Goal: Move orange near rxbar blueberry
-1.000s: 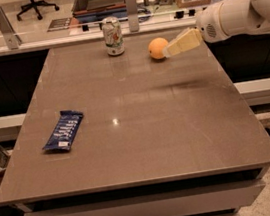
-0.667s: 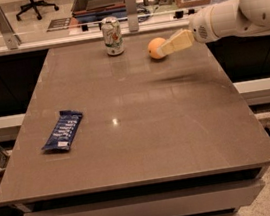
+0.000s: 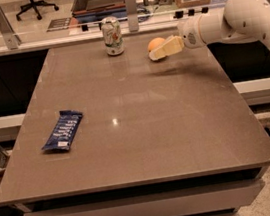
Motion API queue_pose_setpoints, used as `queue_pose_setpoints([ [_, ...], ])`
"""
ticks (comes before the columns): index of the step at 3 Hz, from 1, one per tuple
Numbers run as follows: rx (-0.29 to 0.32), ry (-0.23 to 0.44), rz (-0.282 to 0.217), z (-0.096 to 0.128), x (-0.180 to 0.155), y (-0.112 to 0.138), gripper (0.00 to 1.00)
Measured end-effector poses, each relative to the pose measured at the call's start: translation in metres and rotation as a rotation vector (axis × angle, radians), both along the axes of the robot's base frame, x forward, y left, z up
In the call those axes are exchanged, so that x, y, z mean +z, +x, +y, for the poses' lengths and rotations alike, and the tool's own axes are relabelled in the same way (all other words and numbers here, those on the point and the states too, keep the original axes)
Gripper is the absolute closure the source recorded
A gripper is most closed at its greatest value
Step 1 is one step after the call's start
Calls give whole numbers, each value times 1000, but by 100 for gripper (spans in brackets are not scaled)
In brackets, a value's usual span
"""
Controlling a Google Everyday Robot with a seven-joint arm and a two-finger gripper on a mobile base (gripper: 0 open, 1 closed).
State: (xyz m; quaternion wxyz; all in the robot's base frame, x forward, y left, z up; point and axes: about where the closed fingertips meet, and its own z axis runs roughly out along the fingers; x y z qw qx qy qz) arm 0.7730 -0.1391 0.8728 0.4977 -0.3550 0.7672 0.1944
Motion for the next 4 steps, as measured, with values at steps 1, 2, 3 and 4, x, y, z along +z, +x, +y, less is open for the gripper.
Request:
queue_pose_setpoints([
  [1,9,14,26,0,-22,6,0],
  [2,21,27,33,2,-35,10,0],
  [3,25,27,35,5,-36,10,17],
  [4,29,28,38,9,-38,11,41],
])
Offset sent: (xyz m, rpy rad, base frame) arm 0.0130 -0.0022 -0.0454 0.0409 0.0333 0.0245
